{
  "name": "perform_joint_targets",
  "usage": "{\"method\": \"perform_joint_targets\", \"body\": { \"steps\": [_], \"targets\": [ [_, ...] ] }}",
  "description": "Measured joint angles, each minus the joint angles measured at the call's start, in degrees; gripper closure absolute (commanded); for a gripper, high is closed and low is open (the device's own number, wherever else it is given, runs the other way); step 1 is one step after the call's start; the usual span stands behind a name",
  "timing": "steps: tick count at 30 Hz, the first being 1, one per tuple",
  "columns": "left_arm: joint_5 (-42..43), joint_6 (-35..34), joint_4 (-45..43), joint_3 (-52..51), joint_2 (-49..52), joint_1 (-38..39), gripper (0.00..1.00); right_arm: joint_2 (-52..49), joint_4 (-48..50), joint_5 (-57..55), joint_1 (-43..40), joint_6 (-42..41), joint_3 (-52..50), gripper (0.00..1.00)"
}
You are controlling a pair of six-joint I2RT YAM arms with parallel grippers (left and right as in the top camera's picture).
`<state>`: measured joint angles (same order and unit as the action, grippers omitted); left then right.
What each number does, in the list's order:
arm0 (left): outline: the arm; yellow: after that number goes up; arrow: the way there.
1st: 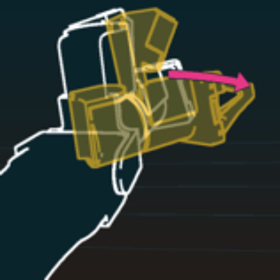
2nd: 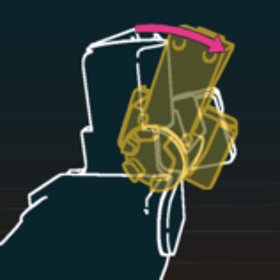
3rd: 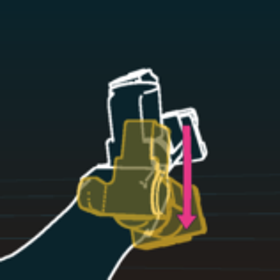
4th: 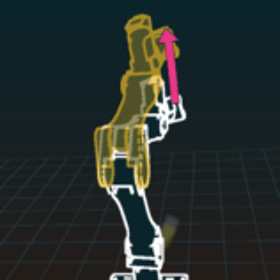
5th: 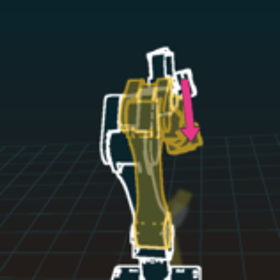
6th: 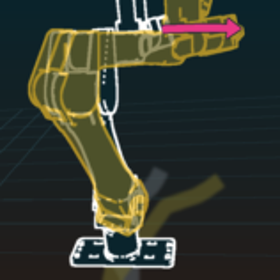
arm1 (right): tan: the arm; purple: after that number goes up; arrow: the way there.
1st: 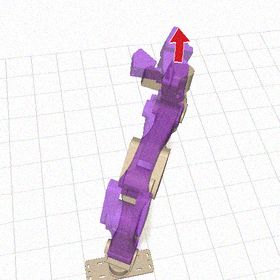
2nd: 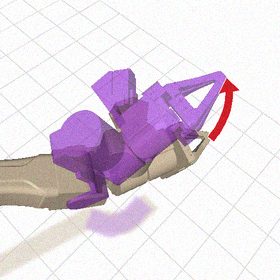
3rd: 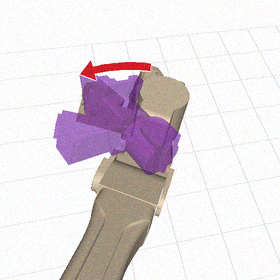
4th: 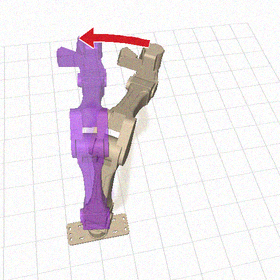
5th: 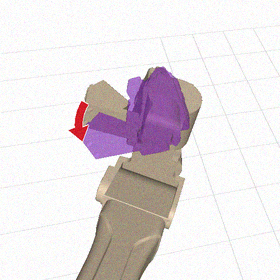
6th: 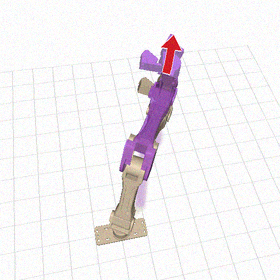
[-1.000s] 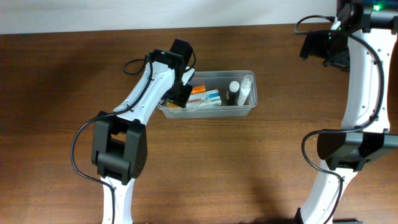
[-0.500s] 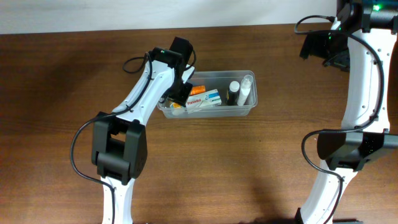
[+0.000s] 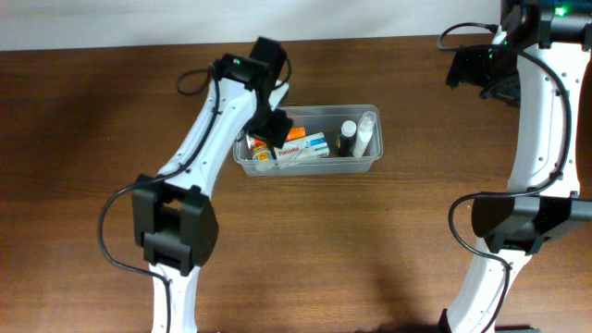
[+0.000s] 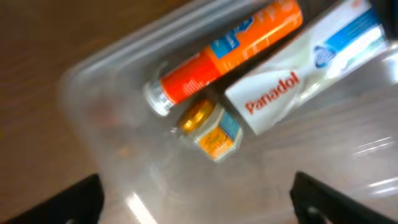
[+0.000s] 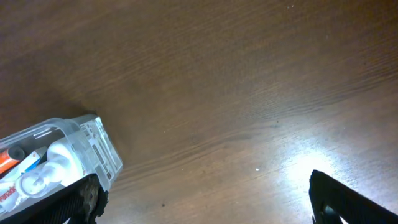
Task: Pack container
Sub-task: 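Open the left gripper and lift it out of the container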
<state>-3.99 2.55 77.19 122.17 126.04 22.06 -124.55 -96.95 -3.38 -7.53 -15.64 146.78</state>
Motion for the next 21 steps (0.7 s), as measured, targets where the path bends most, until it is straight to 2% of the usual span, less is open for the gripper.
{"method": "perform_joint_targets", "body": {
  "steps": [4, 10, 11, 12, 13, 14, 15, 16, 17, 21],
  "targets": [
    [-2.51, -0.44, 6.99, 5.4, -5.55, -0.13, 0.01, 0.0, -0.02, 0.0, 0.0, 0.02, 0.0, 0.02],
    [-6.14, -0.61, 18.34, 9.01, -19.87, -0.28, 0.02, 0.0, -0.04, 0.0, 0.0, 0.02, 0.0, 0.02],
    [-6.38, -0.61, 18.97, 9.2, -21.84, -0.28, 0.05, 0.0, -0.02, 0.0, 0.0, 0.04, 0.0, 0.02],
    [-6.64, -0.63, 19.32, 9.35, -23.8, -0.28, 0.17, 0.0, -0.02, 0.0, 0.0, 0.0, 0.0, 0.02],
    [-6.84, -0.74, 19.39, 9.46, -25.55, -0.28, 0.64, 0.0, -0.02, 0.0, 0.0, 0.02, 0.0, 0.02],
    [-7.02, -0.72, 19.41, 9.53, -26.84, -0.28, 0.99, 0.0, -0.02, 0.0, 0.0, 0.0, 0.0, 0.02],
    [-7.23, -1.05, 19.47, 9.53, -28.5, -0.28, 0.68, 0.0, -0.02, 0.0, 0.0, 0.0, 0.0, 0.02],
    [-7.26, -1.03, 19.47, 9.53, -29.0, -0.28, 0.42, 0.0, -0.04, -0.02, 0.0, 0.02, 0.0, 0.02],
    [-7.23, -0.94, 19.47, 9.53, -29.46, -0.28, 0.0, 0.0, -0.02, 0.0, 0.0, -0.02, 0.0, 0.02],
    [-6.95, -0.85, 19.45, 9.51, -30.84, -0.28, 0.0, 0.0, -0.02, 0.0, 0.0, 0.02, 0.0, 0.02]
  ]
}}
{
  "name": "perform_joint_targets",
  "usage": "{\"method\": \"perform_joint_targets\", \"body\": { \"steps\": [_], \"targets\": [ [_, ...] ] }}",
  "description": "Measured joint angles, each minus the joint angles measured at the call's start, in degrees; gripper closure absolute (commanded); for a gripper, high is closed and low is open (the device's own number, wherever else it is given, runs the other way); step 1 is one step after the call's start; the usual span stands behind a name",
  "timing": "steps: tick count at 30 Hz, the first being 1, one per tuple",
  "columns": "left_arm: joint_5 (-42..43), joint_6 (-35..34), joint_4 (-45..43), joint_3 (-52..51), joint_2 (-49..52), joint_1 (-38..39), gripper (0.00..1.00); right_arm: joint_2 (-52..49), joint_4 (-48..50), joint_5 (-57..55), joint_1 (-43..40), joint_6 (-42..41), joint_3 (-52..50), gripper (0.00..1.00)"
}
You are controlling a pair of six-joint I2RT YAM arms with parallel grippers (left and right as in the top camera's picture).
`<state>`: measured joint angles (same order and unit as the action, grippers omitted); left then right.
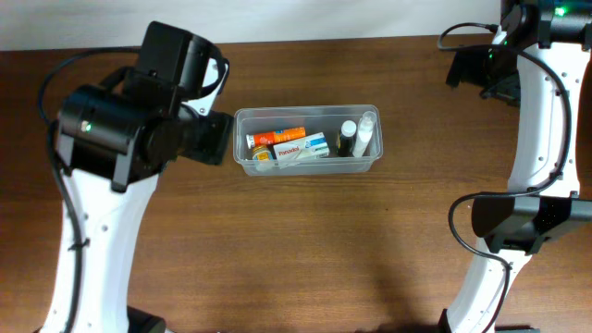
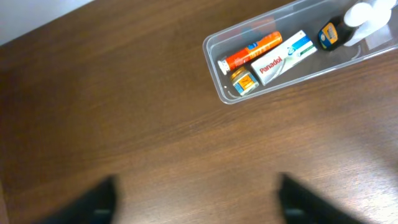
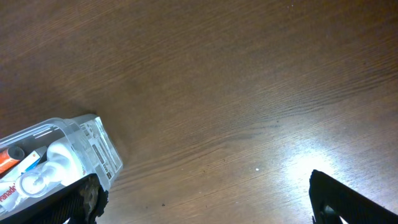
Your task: Pack container
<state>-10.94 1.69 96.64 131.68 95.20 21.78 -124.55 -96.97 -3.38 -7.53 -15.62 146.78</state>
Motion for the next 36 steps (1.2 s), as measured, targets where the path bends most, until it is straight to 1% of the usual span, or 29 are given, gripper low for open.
{"method": "perform_joint_targets", "body": {
  "steps": [9, 11, 15, 19, 22, 25, 31, 36],
  "targets": [
    [0.72, -0.17, -0.74, -0.35, -3.63, -0.44, 0.0, 0.0, 0.0, 0.0, 0.0, 0.02, 0.0, 0.02],
    [1.11, -0.17, -4.28, -1.75, -5.51, -1.31, 0.0, 0.0, 0.0, 0.0, 0.0, 0.0, 0.0, 0.02],
    [2.78, -0.2, -17.53, -9.53, -13.18, -5.68, 0.01, 0.0, 0.0, 0.0, 0.0, 0.0, 0.0, 0.02],
    [5.07, -0.2, -33.14, -24.39, -24.65, -12.11, 0.01, 0.0, 0.02, -0.02, 0.0, 0.0, 0.0, 0.02],
    [6.54, -0.2, -45.11, -38.03, -33.14, -16.35, 0.0, 0.0, 0.02, -0.02, 0.0, 0.0, 0.0, 0.02],
    [7.78, -0.15, -54.99, -52.46, -40.5, -19.61, 0.0, 0.0, 0.0, -0.02, 0.0, 0.0, 0.0, 0.02],
    [10.05, 0.09, -71.43, -77.05, -51.23, -22.91, 0.01, 0.0, 0.0, 0.0, 0.0, 0.02, 0.0, 0.02],
    [13.73, 0.26, -85.77, -96.0, -61.46, -24.92, 0.01, 0.0, 0.0, -0.02, 0.0, 0.0, 0.0, 0.02]
  ]
}}
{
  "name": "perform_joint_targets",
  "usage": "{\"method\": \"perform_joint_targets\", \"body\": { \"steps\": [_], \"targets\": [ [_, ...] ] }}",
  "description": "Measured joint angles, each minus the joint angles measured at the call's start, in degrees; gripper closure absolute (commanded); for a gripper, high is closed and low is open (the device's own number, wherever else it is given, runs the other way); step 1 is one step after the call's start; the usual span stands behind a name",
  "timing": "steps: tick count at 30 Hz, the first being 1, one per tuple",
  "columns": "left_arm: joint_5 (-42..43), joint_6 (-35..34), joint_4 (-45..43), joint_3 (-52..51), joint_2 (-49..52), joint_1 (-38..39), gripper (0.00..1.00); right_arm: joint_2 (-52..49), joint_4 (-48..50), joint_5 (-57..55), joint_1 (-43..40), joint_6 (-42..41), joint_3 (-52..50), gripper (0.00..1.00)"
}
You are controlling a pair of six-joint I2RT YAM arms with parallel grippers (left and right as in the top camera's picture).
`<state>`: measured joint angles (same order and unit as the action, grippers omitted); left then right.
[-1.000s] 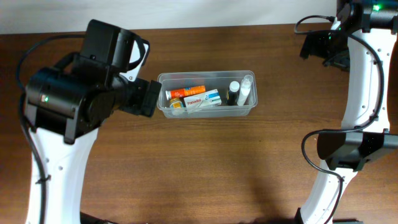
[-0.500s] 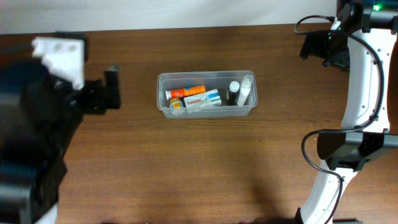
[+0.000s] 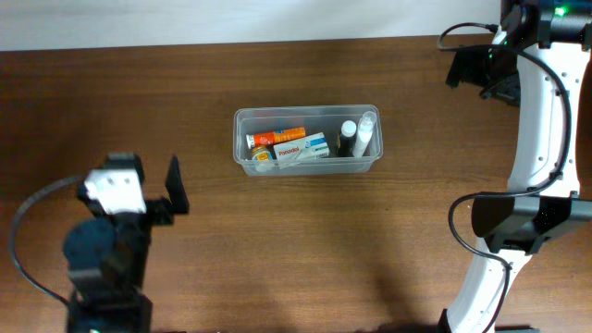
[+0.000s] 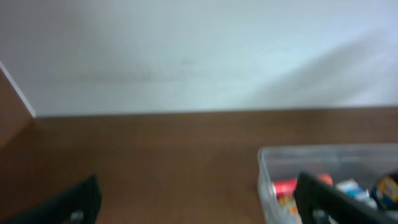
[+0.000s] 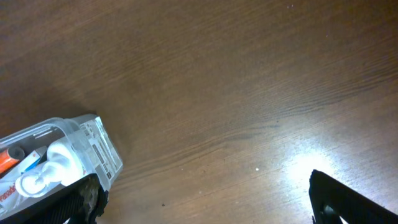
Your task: Pack container
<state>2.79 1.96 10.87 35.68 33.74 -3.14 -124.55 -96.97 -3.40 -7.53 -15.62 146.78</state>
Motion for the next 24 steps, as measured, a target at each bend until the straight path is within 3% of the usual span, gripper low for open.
{"method": "perform_joint_targets", "body": {
  "steps": [10, 17, 24],
  "targets": [
    [4.17, 0.02, -14.34, -25.75, -15.52, -1.07, 0.0, 0.0, 0.02, 0.0, 0.0, -0.04, 0.0, 0.01],
    [4.37, 0.07, -13.9, -33.7, -24.17, -2.08, 0.0, 0.0, 0.0, 0.02, 0.0, -0.04, 0.0, 0.02],
    [3.82, 0.9, -6.82, -34.82, -28.13, -2.1, 0.0, 0.0, 0.0, 0.02, 0.0, 0.02, 0.0, 0.02]
  ]
}}
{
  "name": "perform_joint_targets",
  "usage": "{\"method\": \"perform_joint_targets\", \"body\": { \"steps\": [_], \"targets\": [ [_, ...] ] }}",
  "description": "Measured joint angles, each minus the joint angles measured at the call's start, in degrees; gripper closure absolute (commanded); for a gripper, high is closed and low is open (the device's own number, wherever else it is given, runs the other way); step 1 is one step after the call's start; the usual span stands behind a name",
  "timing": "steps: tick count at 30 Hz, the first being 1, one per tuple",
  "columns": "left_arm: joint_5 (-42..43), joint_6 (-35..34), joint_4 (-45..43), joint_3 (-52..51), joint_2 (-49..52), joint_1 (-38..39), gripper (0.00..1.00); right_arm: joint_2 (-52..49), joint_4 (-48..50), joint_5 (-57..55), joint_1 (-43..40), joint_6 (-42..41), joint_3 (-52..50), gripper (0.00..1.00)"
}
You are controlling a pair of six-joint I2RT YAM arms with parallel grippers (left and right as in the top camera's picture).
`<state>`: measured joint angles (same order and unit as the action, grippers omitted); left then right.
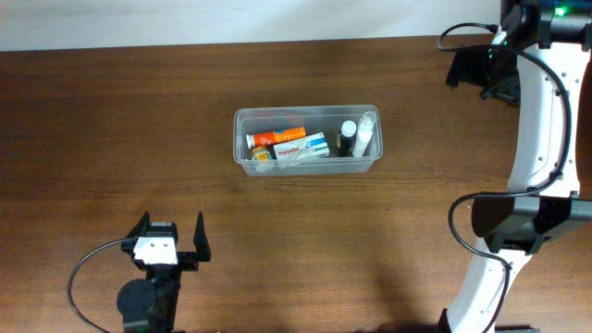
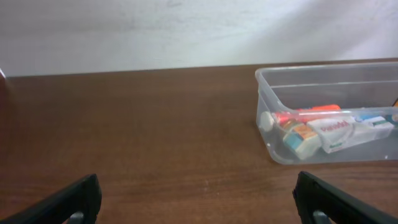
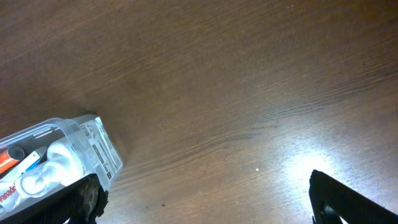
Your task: Pack container
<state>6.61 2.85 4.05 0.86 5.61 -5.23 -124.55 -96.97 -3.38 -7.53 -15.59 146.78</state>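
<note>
The clear plastic container (image 1: 237, 139) sits mid-table and holds an orange tube (image 1: 277, 136), a white Panadol box (image 1: 301, 148), a small gold-lidded jar (image 1: 260, 154), a dark bottle (image 1: 346, 137) and a white bottle (image 1: 366, 132). My left gripper (image 1: 169, 242) is open and empty near the front-left edge, far from the container; its wrist view looks level across the table at the container (image 2: 267, 124). My right gripper (image 1: 478, 70) hangs open and empty high at the back right; the container's right end (image 3: 93, 146) shows at its lower left.
Brown wooden table (image 1: 416, 231) with a white wall (image 2: 186, 31) behind its far edge. My right arm's column and base (image 1: 504, 231) stand along the right side. A black cable (image 1: 88, 268) loops beside my left gripper.
My left gripper has moved from the left side of the table nearer to the front edge, still open and empty. The right arm and the container's contents are unchanged.
My left gripper was open right above the container's left end, over the tube, jar and box. Then it was high and left of the container, then at the front left. Now it sits by the front edge. The right arm stayed still throughout.
</note>
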Motion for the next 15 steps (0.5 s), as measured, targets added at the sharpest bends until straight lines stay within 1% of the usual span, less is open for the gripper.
{"method": "perform_joint_targets", "body": {
  "steps": [15],
  "targets": [
    [0.04, 0.83, -0.04, 0.0, -2.34, 0.0, 0.0, 0.0, 0.0, 0.0, 0.0, -0.04, 0.0, 0.02]
  ]
}}
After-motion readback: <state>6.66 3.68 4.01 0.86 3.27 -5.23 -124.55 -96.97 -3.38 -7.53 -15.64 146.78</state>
